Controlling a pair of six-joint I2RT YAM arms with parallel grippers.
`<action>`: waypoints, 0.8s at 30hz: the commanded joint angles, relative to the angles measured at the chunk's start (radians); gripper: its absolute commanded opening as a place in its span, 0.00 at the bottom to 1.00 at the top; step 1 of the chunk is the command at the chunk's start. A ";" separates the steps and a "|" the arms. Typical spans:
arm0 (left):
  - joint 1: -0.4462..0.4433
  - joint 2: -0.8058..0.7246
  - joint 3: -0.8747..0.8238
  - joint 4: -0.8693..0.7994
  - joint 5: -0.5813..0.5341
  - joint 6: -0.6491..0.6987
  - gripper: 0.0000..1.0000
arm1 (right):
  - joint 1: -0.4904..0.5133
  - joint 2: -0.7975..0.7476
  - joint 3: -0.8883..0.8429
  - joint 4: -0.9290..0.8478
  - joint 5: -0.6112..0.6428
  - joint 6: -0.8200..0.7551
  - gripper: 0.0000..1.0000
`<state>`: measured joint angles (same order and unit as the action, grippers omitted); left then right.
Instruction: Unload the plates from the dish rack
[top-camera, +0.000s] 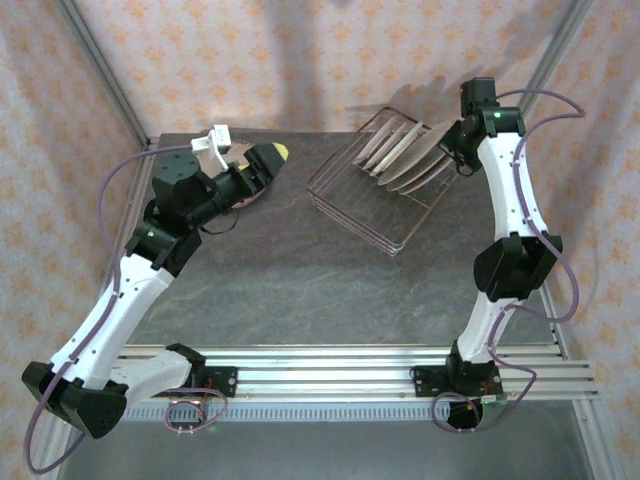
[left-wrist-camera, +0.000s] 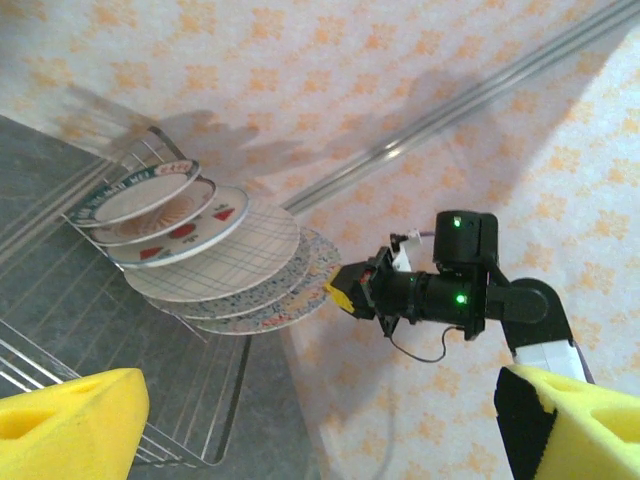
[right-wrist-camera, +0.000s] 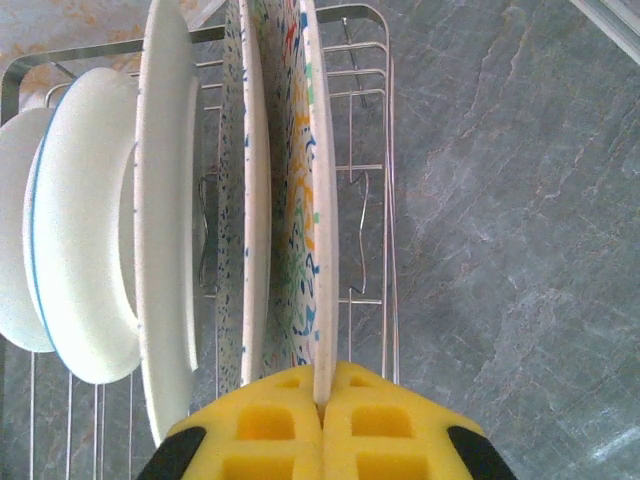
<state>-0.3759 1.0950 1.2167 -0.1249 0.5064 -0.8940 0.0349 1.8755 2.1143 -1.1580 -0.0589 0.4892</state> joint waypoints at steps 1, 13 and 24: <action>-0.026 0.015 0.032 0.066 0.017 -0.022 0.90 | 0.003 -0.089 0.062 -0.002 0.072 -0.004 0.00; -0.141 0.155 0.056 0.083 0.007 -0.080 0.90 | 0.003 -0.141 0.105 -0.078 0.105 0.015 0.00; -0.295 0.373 0.108 0.141 -0.133 -0.400 0.89 | 0.000 -0.213 0.131 -0.177 0.134 0.055 0.00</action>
<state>-0.6403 1.4261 1.2839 -0.0528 0.4274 -1.1519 0.0360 1.7287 2.1952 -1.3231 0.0376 0.5091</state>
